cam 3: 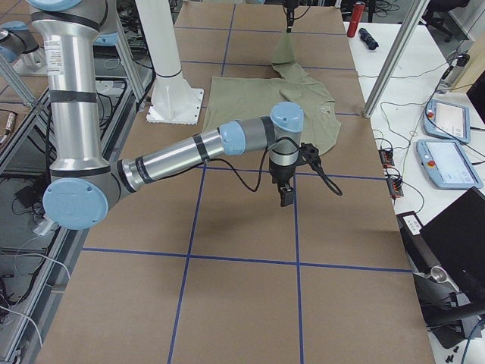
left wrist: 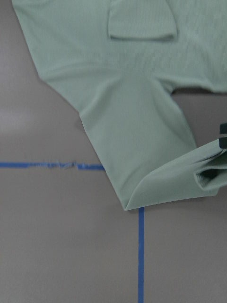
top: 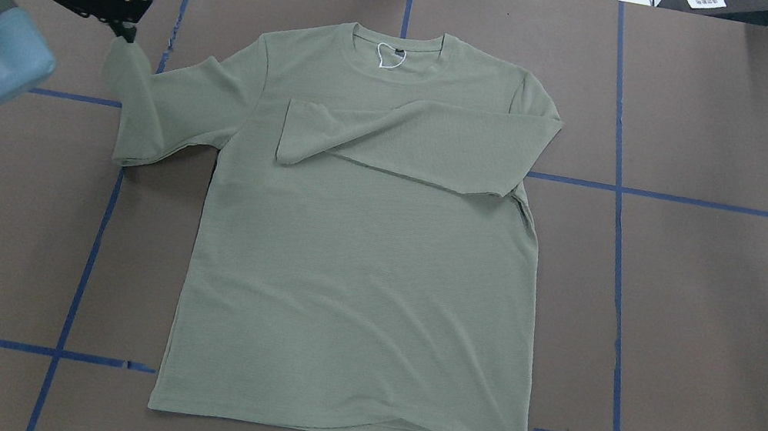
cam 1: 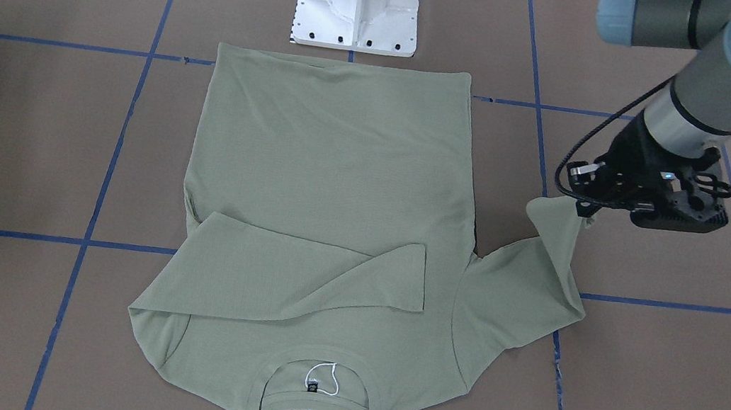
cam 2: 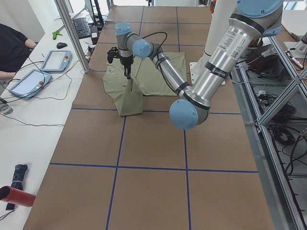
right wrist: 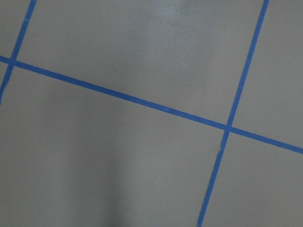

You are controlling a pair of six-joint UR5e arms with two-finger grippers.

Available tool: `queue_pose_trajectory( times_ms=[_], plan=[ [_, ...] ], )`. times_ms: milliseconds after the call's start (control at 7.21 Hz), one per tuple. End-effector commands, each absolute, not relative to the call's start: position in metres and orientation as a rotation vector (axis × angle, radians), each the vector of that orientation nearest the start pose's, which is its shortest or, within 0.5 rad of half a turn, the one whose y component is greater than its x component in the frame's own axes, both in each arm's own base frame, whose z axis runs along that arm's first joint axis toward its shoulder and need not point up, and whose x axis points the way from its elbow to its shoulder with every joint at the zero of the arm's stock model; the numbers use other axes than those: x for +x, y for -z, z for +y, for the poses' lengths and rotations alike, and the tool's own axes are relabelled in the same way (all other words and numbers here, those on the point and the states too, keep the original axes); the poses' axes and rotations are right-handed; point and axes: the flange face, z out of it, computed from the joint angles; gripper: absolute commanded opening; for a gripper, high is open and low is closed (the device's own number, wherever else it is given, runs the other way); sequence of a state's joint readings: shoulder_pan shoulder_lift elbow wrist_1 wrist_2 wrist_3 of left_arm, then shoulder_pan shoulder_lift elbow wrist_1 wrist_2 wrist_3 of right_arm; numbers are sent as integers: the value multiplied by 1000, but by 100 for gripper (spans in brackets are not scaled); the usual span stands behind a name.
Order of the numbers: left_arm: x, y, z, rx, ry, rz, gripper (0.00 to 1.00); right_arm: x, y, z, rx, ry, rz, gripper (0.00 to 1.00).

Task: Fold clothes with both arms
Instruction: 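Carry the sleeve with the left gripper across the shirt toward the collar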

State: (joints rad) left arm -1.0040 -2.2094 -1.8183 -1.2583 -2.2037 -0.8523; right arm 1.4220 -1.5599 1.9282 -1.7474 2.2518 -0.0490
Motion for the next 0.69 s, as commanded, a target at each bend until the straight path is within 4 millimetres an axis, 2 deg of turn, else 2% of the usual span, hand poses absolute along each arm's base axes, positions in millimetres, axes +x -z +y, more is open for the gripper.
queue_pose_trajectory(
  times_ms=[0, 139, 277, 416, 555],
  plan=[
    [354, -112, -597, -56, 178, 852, 0, 27, -533, -474, 137, 250, -691, 100],
    [396, -71, -607, -97, 198, 853, 0, 29, -537, -474, 132, 246, -689, 100],
    [459, -42, -601, -137, 218, 886, 0, 29, -541, -473, 125, 243, -689, 100],
    [518, -27, -601, -170, 249, 933, 0, 29, -542, -472, 122, 242, -689, 100],
    [582, -23, -595, -156, 279, 948, 0, 29, -544, -470, 118, 241, -689, 100]
  ],
)
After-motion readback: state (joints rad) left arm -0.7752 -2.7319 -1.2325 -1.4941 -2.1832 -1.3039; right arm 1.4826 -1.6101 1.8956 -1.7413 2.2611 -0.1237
